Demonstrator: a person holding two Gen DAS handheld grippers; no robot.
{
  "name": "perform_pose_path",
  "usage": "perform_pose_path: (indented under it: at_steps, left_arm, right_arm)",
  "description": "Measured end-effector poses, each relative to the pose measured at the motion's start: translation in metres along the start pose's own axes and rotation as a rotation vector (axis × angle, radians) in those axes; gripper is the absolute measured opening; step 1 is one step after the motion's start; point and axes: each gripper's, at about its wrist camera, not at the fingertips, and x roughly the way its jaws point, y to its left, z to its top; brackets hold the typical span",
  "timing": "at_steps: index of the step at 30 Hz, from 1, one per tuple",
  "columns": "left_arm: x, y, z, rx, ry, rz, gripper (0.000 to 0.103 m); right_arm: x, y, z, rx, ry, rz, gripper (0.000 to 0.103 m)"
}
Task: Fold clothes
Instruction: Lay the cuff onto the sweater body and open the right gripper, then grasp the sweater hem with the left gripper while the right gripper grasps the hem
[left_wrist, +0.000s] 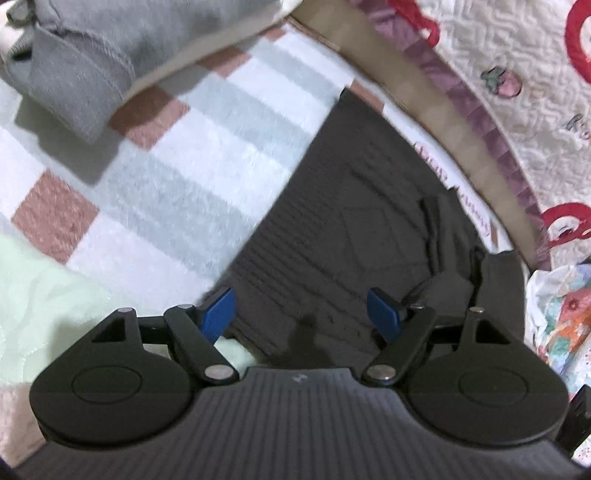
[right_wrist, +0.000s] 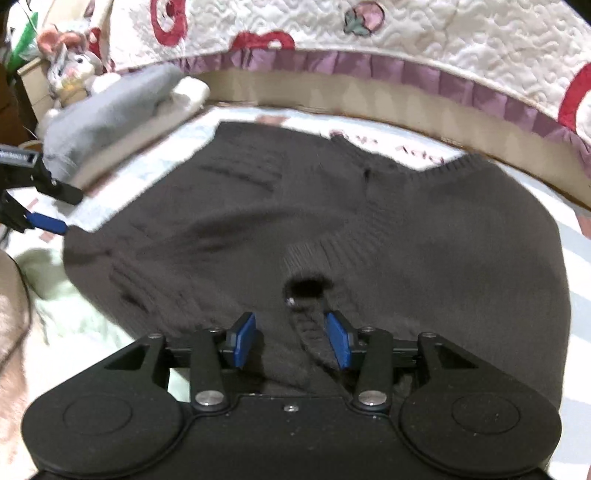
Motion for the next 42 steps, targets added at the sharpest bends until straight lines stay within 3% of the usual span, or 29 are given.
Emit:
perform_pose_path:
  at_steps: [4, 7, 10, 13, 16, 20, 22, 23, 24, 25, 27, 32, 38, 39, 42]
  left_arm:
    - [-0.002, 0.003, -0.006, -0.044, -0.007, 0.031, 0.079]
    - [-0.012, 0.010, -0.008, -0.127, -0.043, 0.004, 0.080]
    - [-0.002, 0.017, -0.010, -0.213, 0.004, 0.022, 0.081]
    - [0.011, 0.008, -0.006, -0.163, 0.029, 0.024, 0.078]
    - [0.027, -0.001, -0.006, -0.121, 0.077, 0.039, 0.079]
    - [0.032, -0.008, -0.015, -0.115, 0.008, 0.101, 0.081]
    - [0.036, -0.013, -0.019, -0.096, -0.016, 0.111, 0.076]
    - [0.036, -0.016, -0.021, -0.075, -0.038, 0.113, 0.069]
    - [0.035, -0.019, -0.021, -0.037, -0.056, 0.102, 0.033]
    - [0.034, -0.025, -0.023, 0.011, -0.065, 0.082, 0.010]
    - [0.030, -0.038, -0.028, 0.104, -0.087, 0.048, 0.009]
    - [0.012, -0.072, -0.046, 0.328, -0.252, 0.099, 0.009]
    - [-0.015, -0.118, -0.056, 0.601, -0.397, 0.051, 0.008]
    - [-0.019, -0.128, -0.056, 0.629, -0.410, 0.025, 0.008]
    - [-0.024, -0.164, -0.052, 0.704, -0.438, -0.073, 0.008]
  right_arm:
    - [0.000, 0.000, -0.003, 0.007, -0.002, -0.007, 0.050]
    - [0.000, 0.000, -0.005, 0.012, -0.004, -0.013, 0.051]
    - [-0.004, 0.000, 0.003, 0.058, -0.017, 0.062, 0.051]
    - [-0.005, 0.005, 0.022, 0.069, -0.033, 0.169, 0.051]
    - [-0.006, 0.016, 0.039, 0.039, -0.051, 0.156, 0.051]
    - [-0.010, 0.009, 0.037, 0.057, -0.059, 0.112, 0.053]
    - [-0.010, -0.001, 0.027, 0.093, -0.046, 0.069, 0.054]
    - [-0.010, -0.008, 0.022, 0.121, -0.036, 0.050, 0.054]
    - [-0.011, -0.014, 0.016, 0.151, -0.026, 0.039, 0.054]
    - [-0.012, -0.020, 0.011, 0.180, -0.019, 0.036, 0.054]
    - [-0.015, -0.032, 0.000, 0.236, -0.008, 0.035, 0.054]
    - [-0.025, -0.048, -0.014, 0.292, -0.029, 0.065, 0.054]
    - [-0.048, -0.097, -0.026, 0.586, -0.149, 0.226, 0.054]
    - [-0.053, -0.106, -0.029, 0.623, -0.159, 0.217, 0.054]
    - [-0.066, -0.120, -0.039, 0.631, -0.146, 0.060, 0.054]
